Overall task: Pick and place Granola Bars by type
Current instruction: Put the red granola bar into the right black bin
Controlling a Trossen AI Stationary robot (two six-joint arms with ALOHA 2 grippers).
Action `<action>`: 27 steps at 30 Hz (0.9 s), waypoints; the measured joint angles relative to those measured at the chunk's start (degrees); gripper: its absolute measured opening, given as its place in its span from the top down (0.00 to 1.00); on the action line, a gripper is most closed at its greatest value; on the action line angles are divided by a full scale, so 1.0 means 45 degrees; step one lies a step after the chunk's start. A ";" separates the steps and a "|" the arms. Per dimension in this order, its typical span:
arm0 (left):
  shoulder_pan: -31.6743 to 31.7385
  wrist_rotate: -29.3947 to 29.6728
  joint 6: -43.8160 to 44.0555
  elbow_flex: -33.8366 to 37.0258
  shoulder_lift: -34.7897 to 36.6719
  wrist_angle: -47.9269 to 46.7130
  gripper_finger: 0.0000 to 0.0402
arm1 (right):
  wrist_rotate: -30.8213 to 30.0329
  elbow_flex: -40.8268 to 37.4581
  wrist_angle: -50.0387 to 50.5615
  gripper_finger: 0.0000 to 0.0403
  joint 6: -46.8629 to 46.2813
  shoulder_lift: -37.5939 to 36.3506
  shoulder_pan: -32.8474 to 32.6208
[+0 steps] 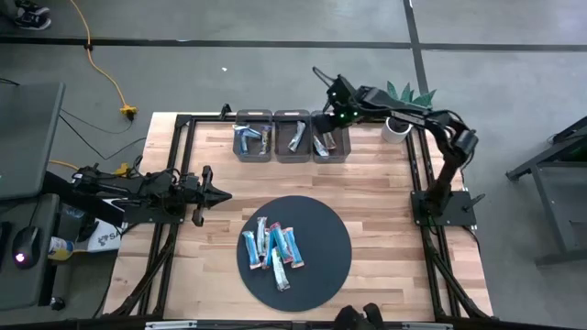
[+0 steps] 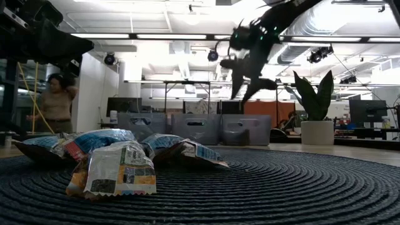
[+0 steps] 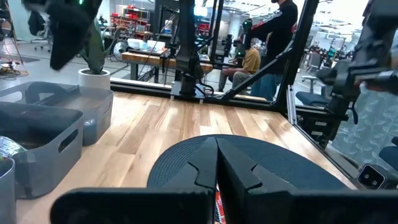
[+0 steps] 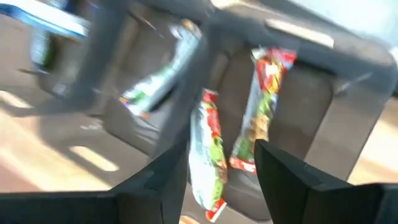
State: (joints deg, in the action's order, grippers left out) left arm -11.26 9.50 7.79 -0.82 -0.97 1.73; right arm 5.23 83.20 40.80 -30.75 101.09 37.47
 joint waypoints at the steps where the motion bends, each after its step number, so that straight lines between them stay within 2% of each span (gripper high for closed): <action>1: 0.0004 -0.0001 0.0000 0.0000 0.0000 0.0001 1.00 | 0.0161 -0.0001 -0.0130 0.58 0.0075 -0.0227 -0.0004; 6: -0.0001 -0.0005 0.0000 0.0004 0.0000 -0.0003 1.00 | 0.0913 -0.0002 -0.0949 0.58 0.0173 -0.1360 -0.0309; 13: 0.0001 -0.0004 0.0000 0.0004 0.0000 -0.0003 1.00 | 0.1152 0.0000 -0.1773 0.58 0.0015 -0.2634 -0.1454; 21: 0.0004 -0.0003 0.0000 0.0001 0.0000 -0.0002 1.00 | 0.0906 0.0000 -0.1905 0.58 -0.0986 -0.3160 -0.3644; 27: -0.0001 0.0000 0.0000 0.0000 0.0000 0.0001 1.00 | 0.0121 -0.0126 -0.1974 0.58 -0.2163 -0.3160 -0.5805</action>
State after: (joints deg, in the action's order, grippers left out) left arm -11.27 9.50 7.79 -0.82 -0.97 1.74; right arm 5.77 82.63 31.92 -40.48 86.87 11.35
